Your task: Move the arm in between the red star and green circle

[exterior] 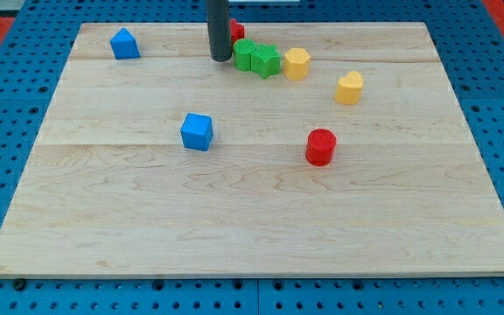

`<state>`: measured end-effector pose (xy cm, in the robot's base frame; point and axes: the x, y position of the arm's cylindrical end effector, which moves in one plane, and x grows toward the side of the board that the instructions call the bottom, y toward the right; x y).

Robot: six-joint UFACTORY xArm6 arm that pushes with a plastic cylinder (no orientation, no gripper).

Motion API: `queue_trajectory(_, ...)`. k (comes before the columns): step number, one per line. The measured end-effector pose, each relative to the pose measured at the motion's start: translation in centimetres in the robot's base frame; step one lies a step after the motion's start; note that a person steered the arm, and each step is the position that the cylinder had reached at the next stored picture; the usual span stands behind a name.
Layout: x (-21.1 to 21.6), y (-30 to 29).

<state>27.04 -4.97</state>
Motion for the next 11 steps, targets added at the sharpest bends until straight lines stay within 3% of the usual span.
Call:
queue_trajectory(3,2.0,0.8)
queue_trajectory(6,-1.4,3.2)
queue_trajectory(9,-2.1,2.8)
queue_trajectory(11,-2.9,5.6)
